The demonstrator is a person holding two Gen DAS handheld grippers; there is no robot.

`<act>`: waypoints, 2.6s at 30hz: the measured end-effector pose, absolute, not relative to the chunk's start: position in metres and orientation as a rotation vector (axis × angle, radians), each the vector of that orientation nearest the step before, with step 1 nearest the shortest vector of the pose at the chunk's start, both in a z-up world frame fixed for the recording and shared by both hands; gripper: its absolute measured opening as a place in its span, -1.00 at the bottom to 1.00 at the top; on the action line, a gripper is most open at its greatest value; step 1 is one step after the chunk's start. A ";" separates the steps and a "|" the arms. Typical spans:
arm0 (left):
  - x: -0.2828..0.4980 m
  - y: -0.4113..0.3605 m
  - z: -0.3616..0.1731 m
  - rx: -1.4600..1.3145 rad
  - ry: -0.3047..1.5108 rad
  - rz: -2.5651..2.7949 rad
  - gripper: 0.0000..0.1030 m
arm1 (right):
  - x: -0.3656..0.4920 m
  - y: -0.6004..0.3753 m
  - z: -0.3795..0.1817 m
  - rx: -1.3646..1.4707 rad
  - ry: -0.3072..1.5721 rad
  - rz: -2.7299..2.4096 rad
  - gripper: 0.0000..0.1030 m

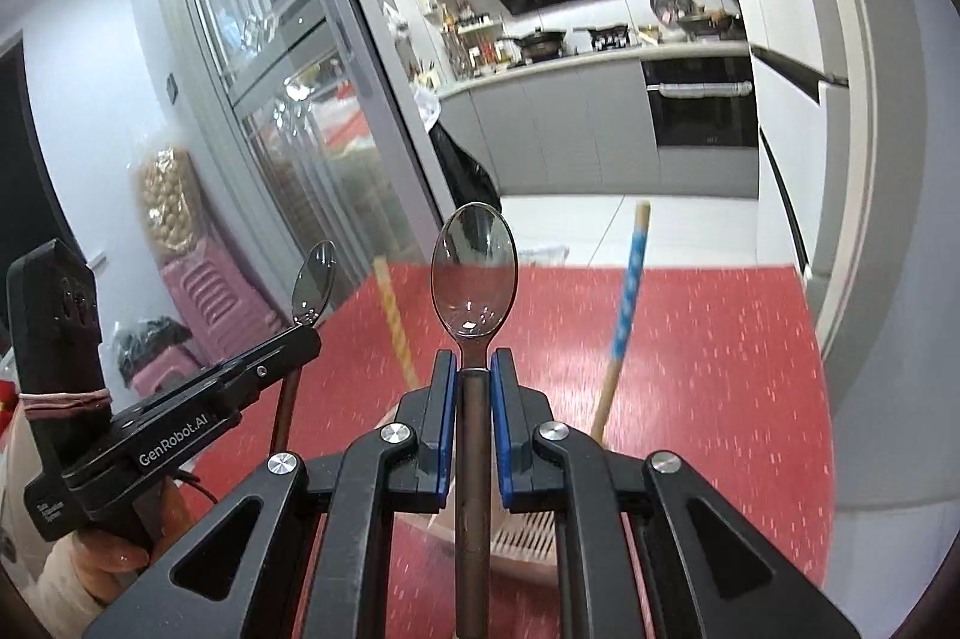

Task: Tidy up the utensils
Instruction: 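Lift both spoons and carry them over the utensil holder with both tools, then lower both spoons into the holder and open both tools, then withdraw both tools from the holder back toward the remaining utensils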

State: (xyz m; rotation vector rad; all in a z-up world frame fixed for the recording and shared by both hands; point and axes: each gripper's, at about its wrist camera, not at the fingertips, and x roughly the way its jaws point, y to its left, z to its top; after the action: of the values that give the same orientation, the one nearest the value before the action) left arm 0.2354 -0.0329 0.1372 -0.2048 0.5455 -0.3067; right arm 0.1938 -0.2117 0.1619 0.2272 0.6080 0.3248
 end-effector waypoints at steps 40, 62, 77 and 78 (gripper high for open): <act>0.231 -0.063 0.060 -0.066 0.468 -0.175 -0.30 | 0.202 -0.191 0.075 0.030 0.537 0.225 -0.76; 0.185 -0.041 0.079 -0.043 0.604 -0.130 -0.30 | 0.151 -0.194 0.112 0.122 0.582 0.282 0.06; 0.128 -0.015 0.053 -0.031 0.720 -0.098 -0.30 | 0.103 -0.194 0.083 0.169 0.747 0.264 0.19; 0.125 -0.013 0.050 -0.030 0.728 -0.094 -0.30 | 0.100 -0.194 0.079 0.173 0.764 0.263 0.19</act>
State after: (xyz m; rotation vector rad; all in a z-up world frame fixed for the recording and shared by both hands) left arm 0.1250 -0.0130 0.0503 -0.0298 0.7283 -0.0944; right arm 0.1000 -0.1938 0.0795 0.1730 0.7637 0.2628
